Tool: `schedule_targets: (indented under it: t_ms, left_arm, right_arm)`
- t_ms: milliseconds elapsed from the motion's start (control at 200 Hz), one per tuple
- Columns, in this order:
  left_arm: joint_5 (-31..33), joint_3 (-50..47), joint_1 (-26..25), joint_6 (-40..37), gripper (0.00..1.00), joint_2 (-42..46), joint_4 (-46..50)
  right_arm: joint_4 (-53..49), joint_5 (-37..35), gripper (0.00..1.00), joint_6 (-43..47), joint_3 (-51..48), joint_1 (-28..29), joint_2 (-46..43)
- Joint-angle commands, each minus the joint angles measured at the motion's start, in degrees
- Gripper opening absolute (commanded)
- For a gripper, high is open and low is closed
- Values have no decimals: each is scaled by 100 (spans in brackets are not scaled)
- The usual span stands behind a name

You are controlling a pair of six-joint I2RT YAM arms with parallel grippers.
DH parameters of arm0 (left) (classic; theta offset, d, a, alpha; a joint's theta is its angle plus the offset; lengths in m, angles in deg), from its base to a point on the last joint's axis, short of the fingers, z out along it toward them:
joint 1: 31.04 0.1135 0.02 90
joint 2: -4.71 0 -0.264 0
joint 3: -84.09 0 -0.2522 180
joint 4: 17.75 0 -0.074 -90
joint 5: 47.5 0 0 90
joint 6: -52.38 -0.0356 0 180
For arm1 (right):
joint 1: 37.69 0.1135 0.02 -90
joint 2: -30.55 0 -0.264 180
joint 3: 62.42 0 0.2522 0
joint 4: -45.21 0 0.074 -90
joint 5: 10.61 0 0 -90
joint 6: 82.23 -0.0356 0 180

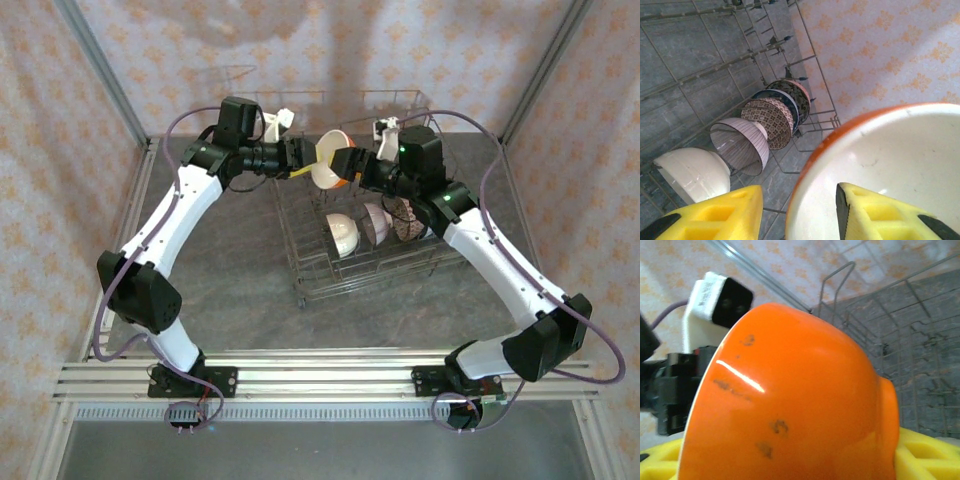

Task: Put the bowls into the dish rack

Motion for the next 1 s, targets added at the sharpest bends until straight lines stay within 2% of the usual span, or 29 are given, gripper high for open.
schedule_targets:
  t_ms: [0, 60, 130, 205, 355, 540, 741, 996]
  left_arm:
    - [305, 384, -6, -231, 49, -37, 301]
    - [575, 535, -6, -445, 53, -21, 555]
    - [1627, 797, -6, -789, 56, 57, 1205]
    - [2454, 919, -6, -1043, 61, 223, 1596]
    - [3272, 770, 35, -1305, 65, 558, 1757]
    - [3406, 215, 251, -1409, 66, 807, 1843]
    - [3320, -632, 549, -1396, 66, 1139, 1757]
    - [3272, -1078, 714, -1379, 66, 1223, 1635]
  right_arm:
    - [-91, -554, 57, 104, 350, -196, 146]
    - [-246, -698, 57, 147, 453, -325, 269]
    - [-390, -842, 57, 228, 608, -498, 434]
    - [-683, -941, 57, 488, 919, -660, 708]
    - [-1542, -1355, 57, 1383, 1846, -760, 1413]
    - [-2300, -1796, 57, 2363, 3013, -794, 2382]
    - [-2858, -2243, 58, 2991, 3945, -803, 3231]
    - [-3017, -2535, 57, 3496, 4219, -801, 3732]
